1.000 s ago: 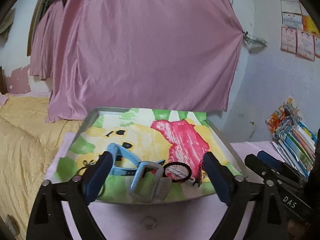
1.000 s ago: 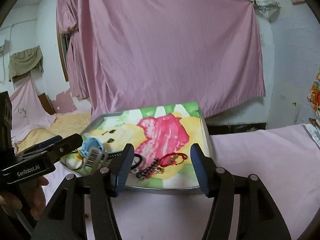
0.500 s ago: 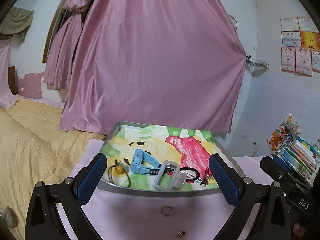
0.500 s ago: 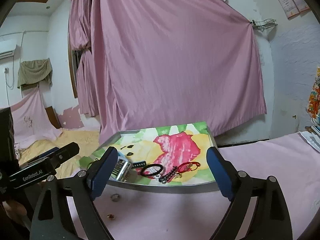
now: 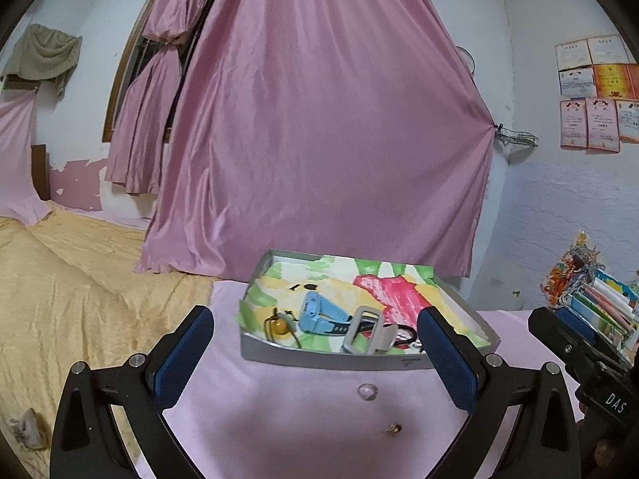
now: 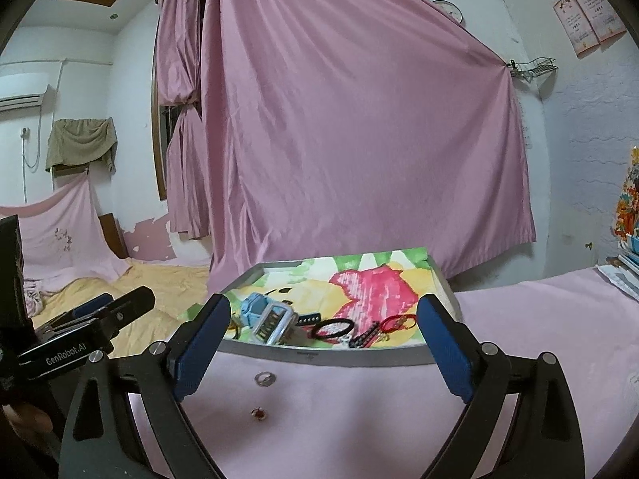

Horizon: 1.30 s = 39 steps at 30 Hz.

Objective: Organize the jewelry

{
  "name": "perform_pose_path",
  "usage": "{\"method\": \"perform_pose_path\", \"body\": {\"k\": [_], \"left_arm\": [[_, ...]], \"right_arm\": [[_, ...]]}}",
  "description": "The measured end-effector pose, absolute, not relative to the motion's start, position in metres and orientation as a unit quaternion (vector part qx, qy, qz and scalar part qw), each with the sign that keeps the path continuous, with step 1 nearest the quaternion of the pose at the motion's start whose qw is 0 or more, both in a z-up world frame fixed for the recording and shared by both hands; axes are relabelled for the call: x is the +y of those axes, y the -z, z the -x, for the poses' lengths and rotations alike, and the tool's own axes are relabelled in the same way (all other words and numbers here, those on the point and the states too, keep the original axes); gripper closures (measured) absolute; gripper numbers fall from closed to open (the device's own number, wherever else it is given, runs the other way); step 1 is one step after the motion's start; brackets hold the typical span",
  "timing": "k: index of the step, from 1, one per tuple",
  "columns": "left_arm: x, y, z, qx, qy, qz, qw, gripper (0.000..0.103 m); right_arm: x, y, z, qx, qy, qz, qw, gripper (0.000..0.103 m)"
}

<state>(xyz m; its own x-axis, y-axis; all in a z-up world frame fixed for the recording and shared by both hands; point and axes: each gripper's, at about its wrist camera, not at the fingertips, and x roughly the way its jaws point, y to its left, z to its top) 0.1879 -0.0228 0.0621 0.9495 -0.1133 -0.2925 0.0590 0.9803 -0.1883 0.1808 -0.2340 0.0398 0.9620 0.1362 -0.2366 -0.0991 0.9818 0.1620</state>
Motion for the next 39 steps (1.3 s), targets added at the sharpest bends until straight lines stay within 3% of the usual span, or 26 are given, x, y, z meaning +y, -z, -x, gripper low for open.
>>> {"method": "perform_pose_path", "body": {"k": [30, 39], "left_arm": [[0.007, -0.025, -0.18, 0.21, 0.008, 0.086, 0.974, 0.001], [0.007, -0.019, -0.193, 0.237, 0.007, 0.08, 0.968, 0.001]], "right_arm": [[-0.209, -0.003, -0.189, 0.225, -0.067, -0.049, 0.971, 0.011], [-0.198, 0.013, -0.212, 0.3, -0.073, -0.024, 0.951, 0.011]]}}
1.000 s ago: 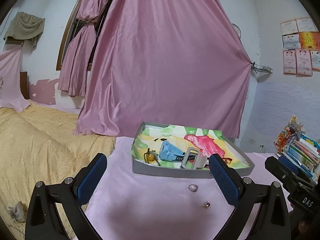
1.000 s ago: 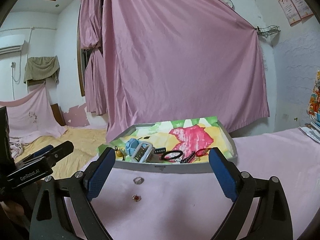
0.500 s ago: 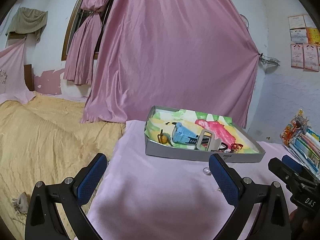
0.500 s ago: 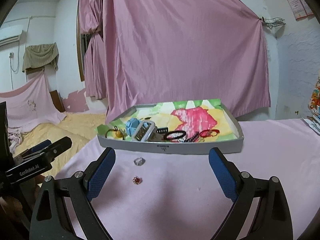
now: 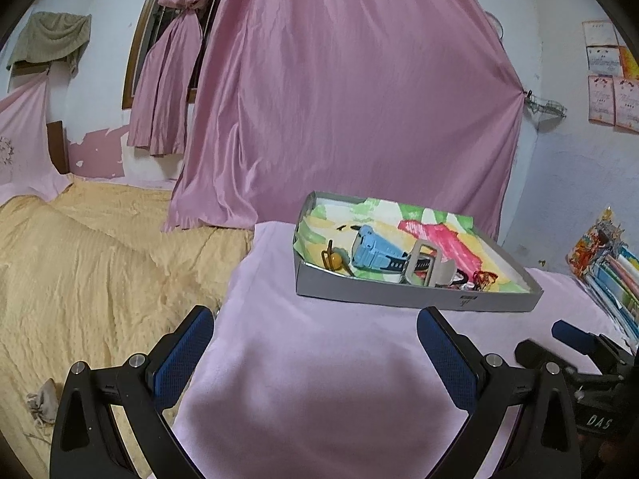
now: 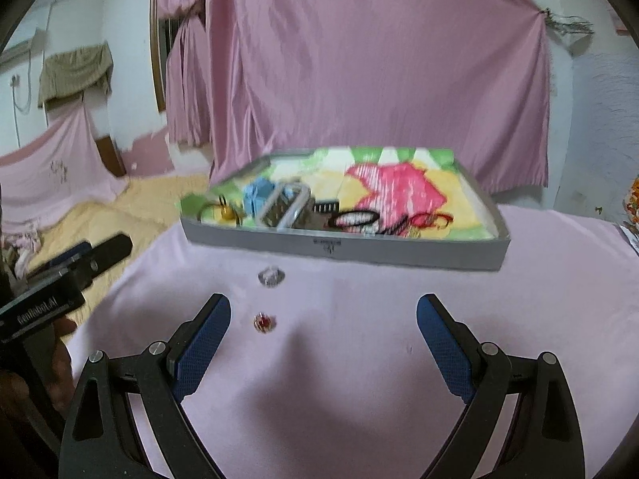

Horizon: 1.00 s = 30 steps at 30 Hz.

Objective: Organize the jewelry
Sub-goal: 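Grasp the silver ring with the left gripper while the right grasps the red-gem ring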

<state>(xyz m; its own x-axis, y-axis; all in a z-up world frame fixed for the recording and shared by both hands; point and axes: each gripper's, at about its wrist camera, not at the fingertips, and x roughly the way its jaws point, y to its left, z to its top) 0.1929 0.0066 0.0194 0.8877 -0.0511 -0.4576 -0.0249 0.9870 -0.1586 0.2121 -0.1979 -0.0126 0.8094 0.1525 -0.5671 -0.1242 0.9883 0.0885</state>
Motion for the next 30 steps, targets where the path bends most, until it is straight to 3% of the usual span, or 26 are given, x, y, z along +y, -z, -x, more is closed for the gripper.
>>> {"method": "perform_pose_path", "body": {"k": [9, 30], "left_arm": [[0.007, -0.012, -0.213, 0.278, 0.002, 0.078, 0.957, 0.001], [-0.001, -0.006, -0.245, 0.335, 0.025, 0.081, 0.938, 0.001]], "right_arm": [[-0.184, 0.027, -0.242, 0.384, -0.092, 0.015, 0.919, 0.011], [-0.181, 0.032, -0.282, 0.437, -0.081, 0.065, 0.893, 0.011]]}}
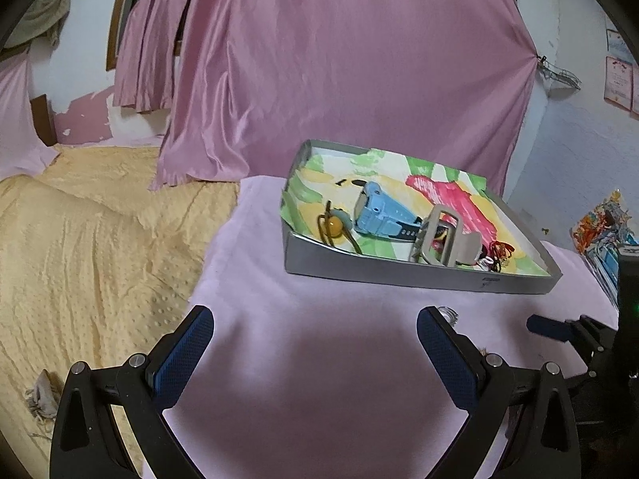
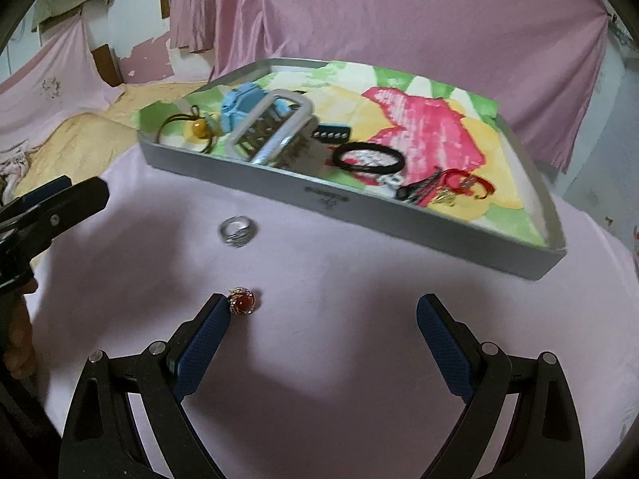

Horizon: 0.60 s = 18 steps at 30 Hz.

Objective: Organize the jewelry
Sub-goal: 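Grasp the silver ring with the left gripper while the right grasps the red-gem ring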

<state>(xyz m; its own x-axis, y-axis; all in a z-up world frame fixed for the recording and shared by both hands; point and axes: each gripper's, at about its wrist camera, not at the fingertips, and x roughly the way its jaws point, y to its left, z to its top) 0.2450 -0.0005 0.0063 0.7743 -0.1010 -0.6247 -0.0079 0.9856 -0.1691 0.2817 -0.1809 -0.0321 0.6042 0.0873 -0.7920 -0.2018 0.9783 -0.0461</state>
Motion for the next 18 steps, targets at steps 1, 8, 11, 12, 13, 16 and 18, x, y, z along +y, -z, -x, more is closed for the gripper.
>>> {"method": "perform_pose_path", "body": {"k": [1, 8, 11, 12, 13, 16, 18], "left_arm": [[-0.002, -0.006, -0.246, 0.338, 0.028, 0.08, 0.937, 0.001], [-0.019, -0.006, -0.253, 0.348, 0.062, 0.06, 0.934, 0.001], [-0.029, -0.007, -0.256, 0.356, 0.083, 0.05, 0.93, 0.002], [-0.03, -0.007, -0.257, 0.357, 0.088, 0.048, 0.929, 0.006], [-0.033, -0.007, -0.258, 0.359, 0.095, 0.045, 0.927, 0.008], [-0.04, -0.006, -0.263, 0.37, 0.11, 0.036, 0.922, 0.018], [-0.045, -0.005, -0.265, 0.375, 0.119, 0.028, 0.919, 0.027]], "right_arm": [[-0.183, 0.032, -0.283, 0.438, -0.08, 0.066, 0.893, 0.011], [-0.192, 0.032, -0.296, 0.439, -0.089, 0.067, 0.892, 0.013], [-0.195, 0.032, -0.301, 0.437, -0.098, 0.067, 0.891, 0.025], [-0.195, 0.032, -0.303, 0.438, -0.103, 0.065, 0.891, 0.028], [-0.196, 0.032, -0.304, 0.438, -0.107, 0.063, 0.89, 0.029], [-0.197, 0.031, -0.307, 0.436, -0.119, 0.062, 0.89, 0.039], [-0.198, 0.031, -0.309, 0.437, -0.127, 0.057, 0.889, 0.046]]}}
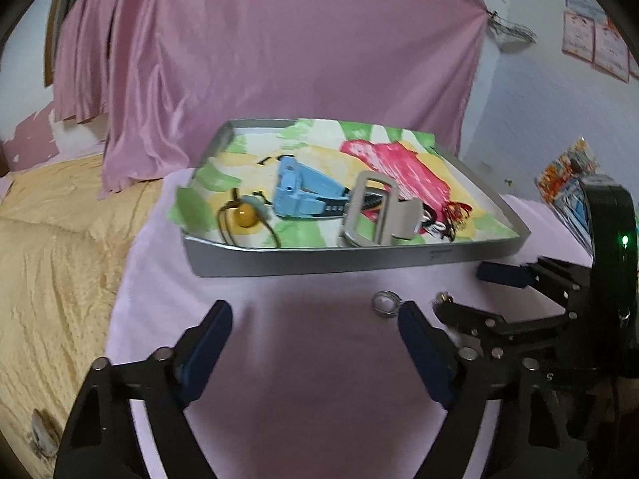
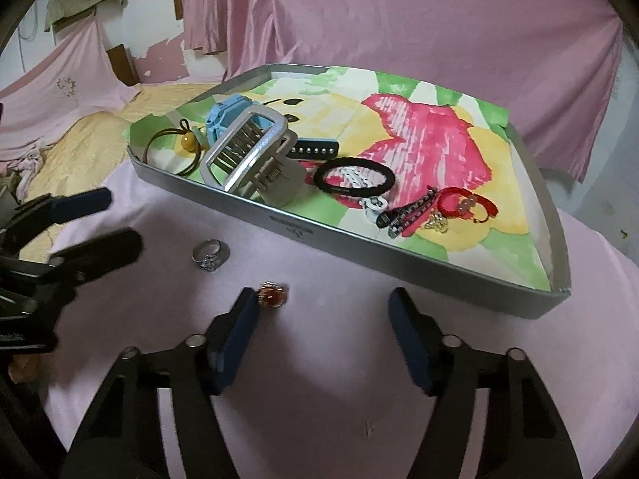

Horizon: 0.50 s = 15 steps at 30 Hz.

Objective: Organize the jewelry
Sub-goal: 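Grasp the silver ring with the left gripper while the right grasps the red-gem ring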

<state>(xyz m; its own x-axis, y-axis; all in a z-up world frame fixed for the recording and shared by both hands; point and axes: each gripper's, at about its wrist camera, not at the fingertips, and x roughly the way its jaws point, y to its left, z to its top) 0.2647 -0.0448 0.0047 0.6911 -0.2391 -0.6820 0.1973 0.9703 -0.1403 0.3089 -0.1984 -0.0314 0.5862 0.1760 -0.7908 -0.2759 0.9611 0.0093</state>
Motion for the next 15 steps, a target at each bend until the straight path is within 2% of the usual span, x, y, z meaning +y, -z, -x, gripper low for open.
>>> {"method": "perform_pose_path", "body": {"k": [8, 12, 15], "left_arm": [[-0.068, 0.002, -0.278, 0.4, 0.158, -0.005, 0.903, 0.052], [-0.076, 0.006, -0.283, 0.413, 0.174, -0.013, 0.894, 0.058], [-0.082, 0.008, -0.286, 0.42, 0.181, -0.021, 0.889, 0.059]], "right_arm": [[-0.199, 0.031, -0.316, 0.43, -0.15, 0.059, 0.888, 0.066], [-0.2, 0.031, -0.318, 0.428, -0.16, 0.056, 0.888, 0.078], [-0.199, 0.031, -0.319, 0.427, -0.165, 0.055, 0.887, 0.08]]}}
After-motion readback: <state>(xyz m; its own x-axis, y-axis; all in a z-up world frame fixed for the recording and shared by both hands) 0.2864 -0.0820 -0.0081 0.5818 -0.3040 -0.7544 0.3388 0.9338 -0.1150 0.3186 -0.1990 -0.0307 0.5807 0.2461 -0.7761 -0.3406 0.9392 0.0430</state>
